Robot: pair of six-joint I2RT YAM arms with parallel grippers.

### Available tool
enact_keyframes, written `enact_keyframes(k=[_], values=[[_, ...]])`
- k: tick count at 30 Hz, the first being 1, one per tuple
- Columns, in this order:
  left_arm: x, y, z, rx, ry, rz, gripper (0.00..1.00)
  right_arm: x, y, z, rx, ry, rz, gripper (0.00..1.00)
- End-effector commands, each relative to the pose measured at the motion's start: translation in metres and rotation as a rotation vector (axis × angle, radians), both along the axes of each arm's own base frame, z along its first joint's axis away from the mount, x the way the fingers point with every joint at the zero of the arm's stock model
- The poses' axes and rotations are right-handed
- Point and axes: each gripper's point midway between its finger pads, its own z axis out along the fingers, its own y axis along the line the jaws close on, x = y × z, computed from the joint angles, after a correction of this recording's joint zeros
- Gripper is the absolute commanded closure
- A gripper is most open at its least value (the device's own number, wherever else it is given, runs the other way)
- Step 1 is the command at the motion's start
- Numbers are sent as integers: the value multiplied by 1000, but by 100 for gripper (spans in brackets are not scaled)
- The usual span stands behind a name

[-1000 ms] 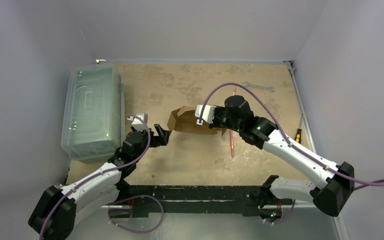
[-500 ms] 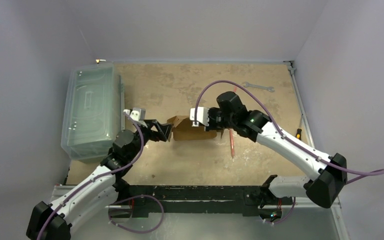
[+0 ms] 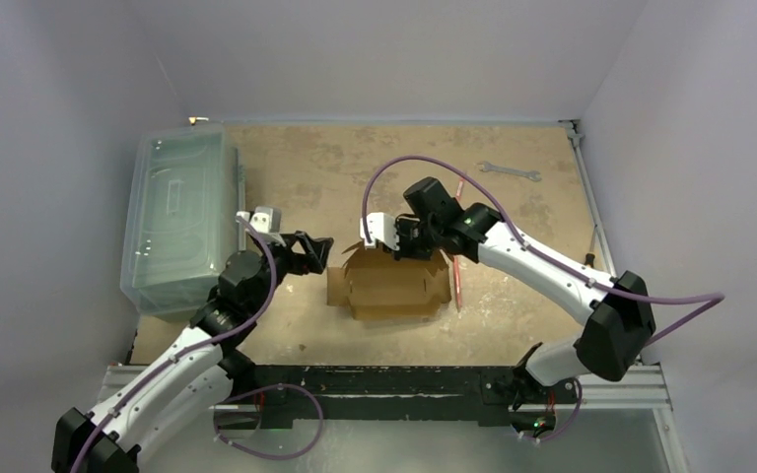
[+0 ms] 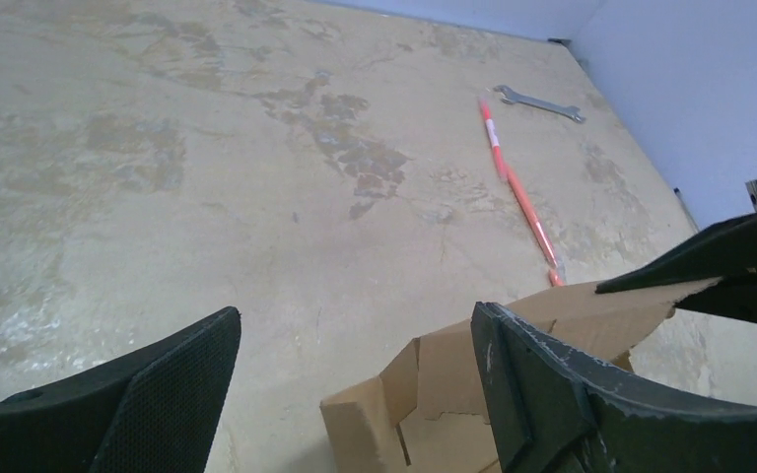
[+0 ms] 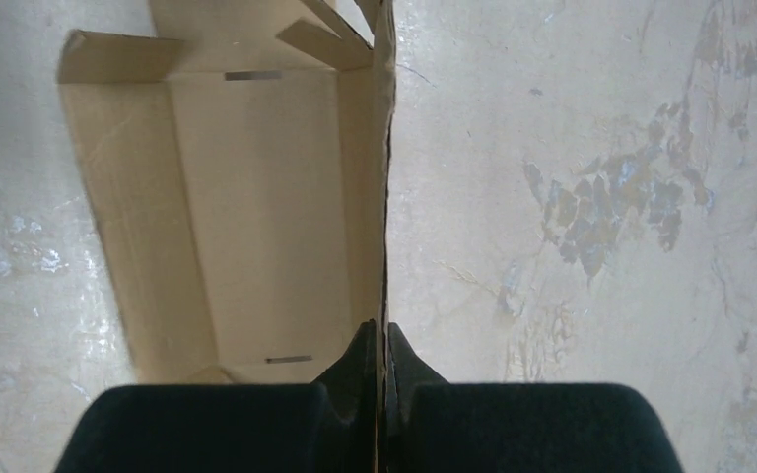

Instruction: Fold the paper box

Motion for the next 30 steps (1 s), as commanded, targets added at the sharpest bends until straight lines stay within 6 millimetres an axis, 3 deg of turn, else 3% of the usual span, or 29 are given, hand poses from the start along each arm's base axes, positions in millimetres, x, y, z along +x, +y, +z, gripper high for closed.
enact_keyframes(k=[1,4,7,13,18,21,26,30], values=[[0,20,8,-50,49,123,14,-10,0,6,40,28,6,100],[-5,28,-11,-72,140,176,13,-6,-3,5,37,12,-27,100],[-7,29,-23,-91,195,199,12,14,-8,15,41,-76,-113,100],[-4,20,-31,-90,244,177,11,60,-20,65,95,-334,-285,100],[-3,18,-39,-79,262,176,11,80,-29,95,136,-471,-360,100],[-3,18,-46,-82,269,178,11,85,-32,89,138,-502,-381,100],[-3,16,-60,-98,281,174,11,88,-43,62,104,-535,-426,100],[-3,15,-71,-91,302,176,11,82,-40,46,100,-506,-401,100]])
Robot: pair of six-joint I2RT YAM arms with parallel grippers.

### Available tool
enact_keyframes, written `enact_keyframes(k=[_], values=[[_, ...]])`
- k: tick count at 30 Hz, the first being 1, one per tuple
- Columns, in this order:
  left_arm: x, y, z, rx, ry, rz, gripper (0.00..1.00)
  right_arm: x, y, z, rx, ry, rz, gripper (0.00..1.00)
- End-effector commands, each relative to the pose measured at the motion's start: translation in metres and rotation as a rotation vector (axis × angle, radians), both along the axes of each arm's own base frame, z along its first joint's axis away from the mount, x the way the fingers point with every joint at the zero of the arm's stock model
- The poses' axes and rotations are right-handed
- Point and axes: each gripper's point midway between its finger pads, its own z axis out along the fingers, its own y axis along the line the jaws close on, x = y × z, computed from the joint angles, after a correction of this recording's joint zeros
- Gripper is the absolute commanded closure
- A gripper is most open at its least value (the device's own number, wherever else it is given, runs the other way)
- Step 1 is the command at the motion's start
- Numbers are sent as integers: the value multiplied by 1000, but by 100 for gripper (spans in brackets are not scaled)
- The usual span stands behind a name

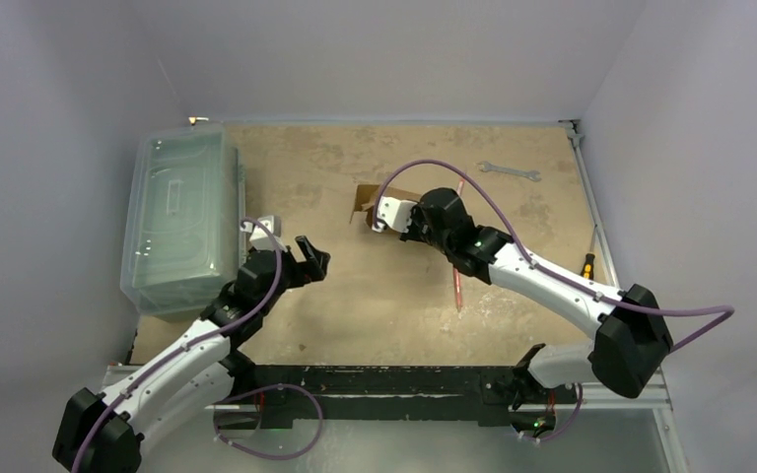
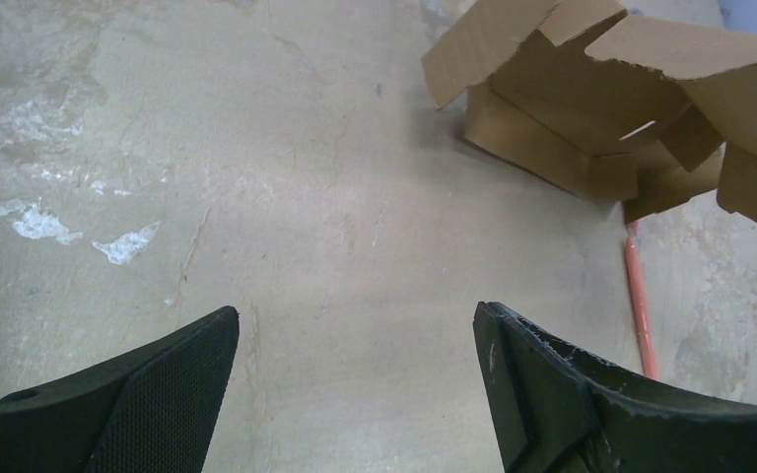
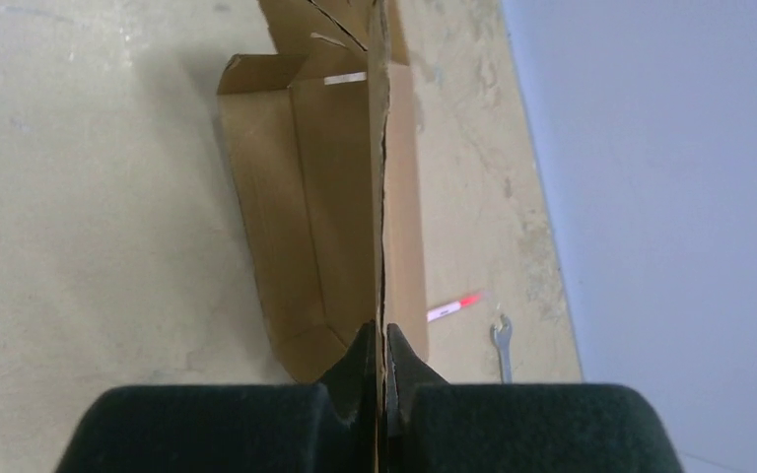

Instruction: Fold the paper box

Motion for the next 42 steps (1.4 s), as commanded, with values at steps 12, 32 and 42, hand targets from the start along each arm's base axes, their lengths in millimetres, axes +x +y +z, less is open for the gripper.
enact_keyframes(k=[12,32,42], values=[[5,-5,-10,-30,0,2,11,-17,17,-7,54,81,90,100],[35,11,19,178,-379,5,20,-29,35,-11,28,243,175,100],[40,1,22,260,-477,-83,30,-18,39,-10,-31,271,231,100]])
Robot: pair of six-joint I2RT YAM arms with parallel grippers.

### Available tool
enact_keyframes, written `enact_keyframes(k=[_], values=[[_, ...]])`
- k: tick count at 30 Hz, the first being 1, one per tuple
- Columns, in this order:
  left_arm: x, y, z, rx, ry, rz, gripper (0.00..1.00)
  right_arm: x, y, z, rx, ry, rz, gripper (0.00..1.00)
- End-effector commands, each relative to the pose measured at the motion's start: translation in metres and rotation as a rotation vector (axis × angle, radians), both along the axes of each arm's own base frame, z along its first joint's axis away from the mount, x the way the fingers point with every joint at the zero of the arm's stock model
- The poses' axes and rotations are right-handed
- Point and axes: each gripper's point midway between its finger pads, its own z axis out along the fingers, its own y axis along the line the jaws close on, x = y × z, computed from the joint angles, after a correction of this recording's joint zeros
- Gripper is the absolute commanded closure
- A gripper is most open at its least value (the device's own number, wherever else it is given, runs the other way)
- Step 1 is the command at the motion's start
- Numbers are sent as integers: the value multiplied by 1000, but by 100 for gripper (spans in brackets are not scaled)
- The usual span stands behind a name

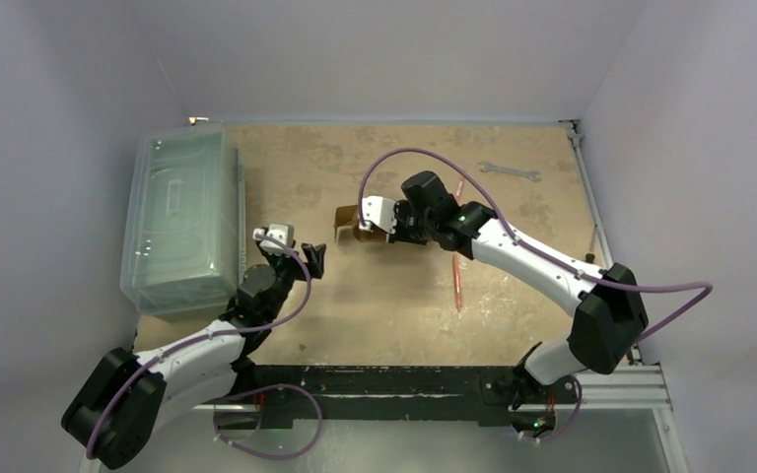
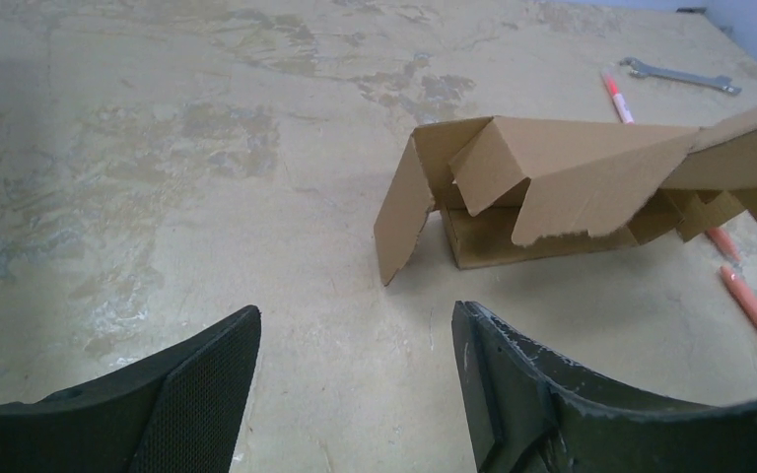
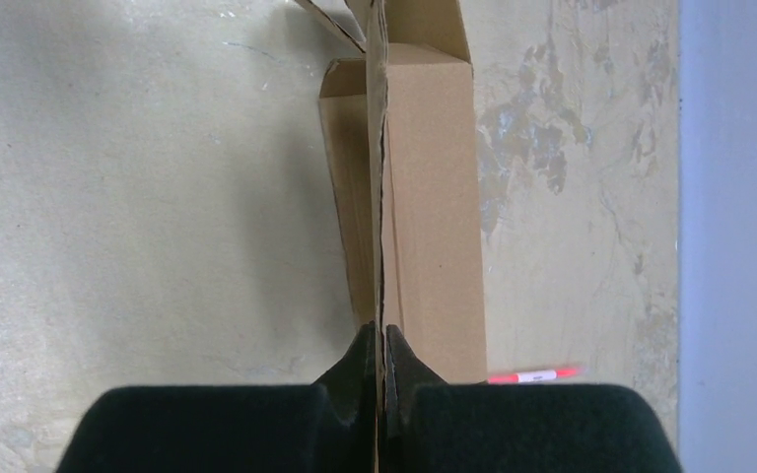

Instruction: Fold the paper box

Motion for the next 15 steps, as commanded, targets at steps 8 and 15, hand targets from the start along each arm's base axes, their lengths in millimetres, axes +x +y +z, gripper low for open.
enact_keyframes(k=[8,15], values=[[16,-15,22,92,-154,-99,38,17,-1,28,-18,-12,99,100],[25,-20,15,83,-162,-142,44,21,-2,22,-57,24,158,100]])
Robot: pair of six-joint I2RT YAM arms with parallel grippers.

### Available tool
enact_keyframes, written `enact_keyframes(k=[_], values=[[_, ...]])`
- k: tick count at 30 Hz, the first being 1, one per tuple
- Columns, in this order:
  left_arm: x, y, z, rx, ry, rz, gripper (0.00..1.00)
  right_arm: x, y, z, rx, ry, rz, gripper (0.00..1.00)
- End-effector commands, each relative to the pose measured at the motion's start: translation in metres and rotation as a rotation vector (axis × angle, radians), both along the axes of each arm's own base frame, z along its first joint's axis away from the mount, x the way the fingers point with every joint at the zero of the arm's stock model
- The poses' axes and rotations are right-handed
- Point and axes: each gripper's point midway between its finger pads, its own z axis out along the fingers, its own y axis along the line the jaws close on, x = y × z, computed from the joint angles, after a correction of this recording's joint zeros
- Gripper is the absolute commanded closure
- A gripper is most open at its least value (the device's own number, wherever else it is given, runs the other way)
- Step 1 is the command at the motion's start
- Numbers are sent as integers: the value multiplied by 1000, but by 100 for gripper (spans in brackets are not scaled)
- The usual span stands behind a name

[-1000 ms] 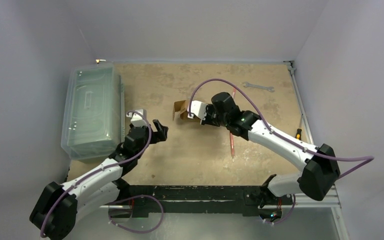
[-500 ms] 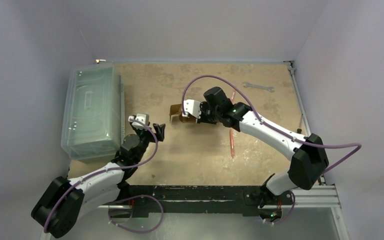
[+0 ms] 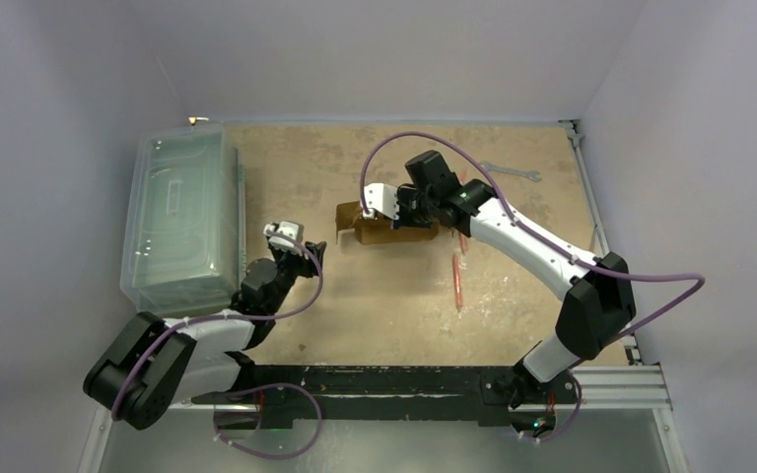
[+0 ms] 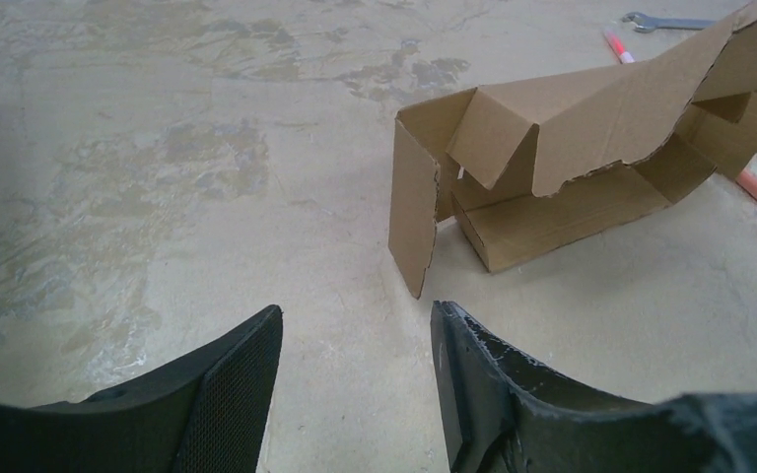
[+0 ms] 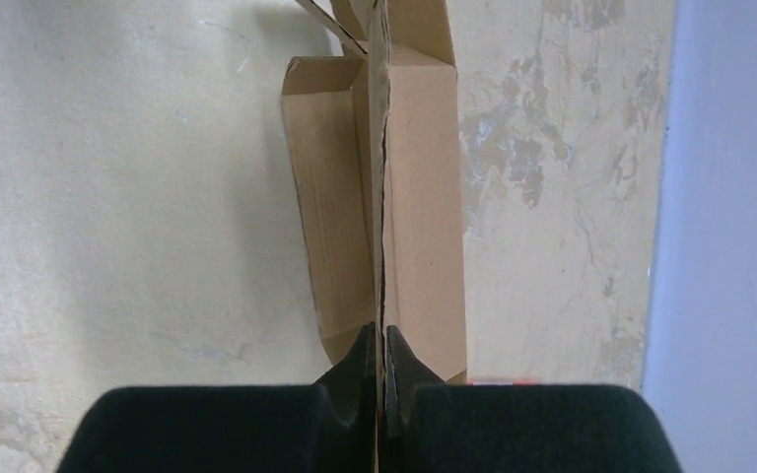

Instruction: Fold the paper box

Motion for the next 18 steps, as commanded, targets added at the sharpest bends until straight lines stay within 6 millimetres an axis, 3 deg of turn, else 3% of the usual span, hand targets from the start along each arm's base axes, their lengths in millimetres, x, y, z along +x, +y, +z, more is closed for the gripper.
enact_keyframes(k=[1,10,18], values=[[11,-14,27,-36,-113,-75,44,-3,3,5,-11,18,75,100],[26,-34,22,-3,-114,-166,43,-3,4,8,-15,32,101,100],[21,-14,18,-30,-133,-81,45,-2,2,13,-18,29,103,100]])
